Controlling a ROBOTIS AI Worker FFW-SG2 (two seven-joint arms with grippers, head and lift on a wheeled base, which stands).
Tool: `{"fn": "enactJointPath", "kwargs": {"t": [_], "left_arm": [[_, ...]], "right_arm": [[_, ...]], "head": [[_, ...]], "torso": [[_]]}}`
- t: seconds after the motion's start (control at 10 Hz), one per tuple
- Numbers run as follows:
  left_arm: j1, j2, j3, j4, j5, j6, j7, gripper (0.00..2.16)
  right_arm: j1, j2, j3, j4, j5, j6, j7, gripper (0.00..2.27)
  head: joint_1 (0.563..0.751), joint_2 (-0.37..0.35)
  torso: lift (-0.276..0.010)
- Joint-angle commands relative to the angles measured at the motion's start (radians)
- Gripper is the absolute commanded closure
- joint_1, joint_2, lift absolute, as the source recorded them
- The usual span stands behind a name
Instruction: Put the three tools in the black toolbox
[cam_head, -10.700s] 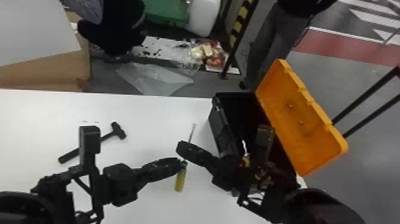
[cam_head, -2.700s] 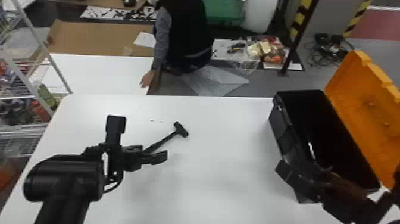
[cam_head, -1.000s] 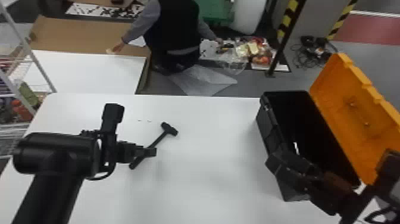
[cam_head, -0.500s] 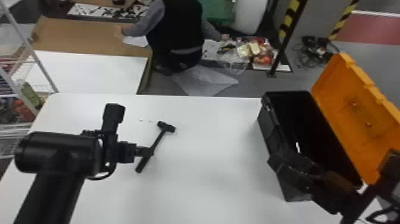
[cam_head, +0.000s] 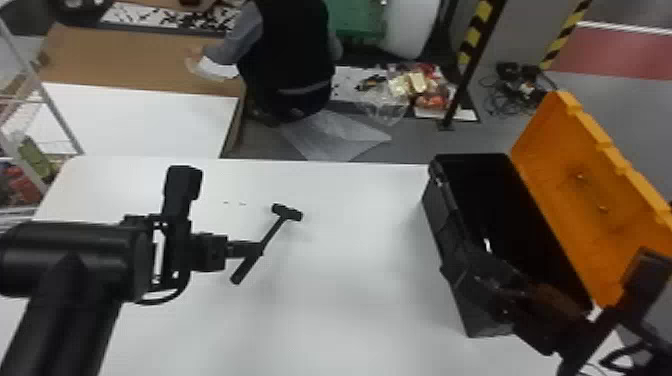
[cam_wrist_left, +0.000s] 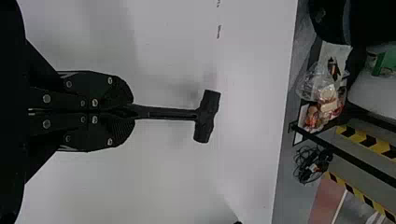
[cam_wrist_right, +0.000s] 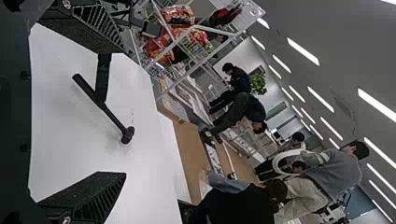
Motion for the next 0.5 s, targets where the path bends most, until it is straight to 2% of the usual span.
{"fn": "enactJointPath", "kwargs": {"t": [0.0, 0.2, 0.4], "left_arm": [[0.023, 0.002, 0.001, -0.062, 0.054, 0.011, 0.010, 1.97], [0.052, 0.000, 0.001, -0.122, 0.097, 0.014, 0.013, 1.97], [0.104, 0.002, 0.000, -0.226, 0.138, 0.011, 0.031, 1.97]], "right_arm": [[-0.002, 0.000, -0.009, 0.000, -0.004, 0.000, 0.000, 0.06], [-0.008, 0.000, -0.017, 0.000, -0.010, 0.003, 0.000, 0.06], [-0.010, 0.000, -0.027, 0.003, -0.022, 0.003, 0.000, 0.06]], "head": [[0.695, -0.131], [0.695, -0.154], [0.695, -0.180]], "torso": [[-0.055], [-0.055], [-0.055]]}}
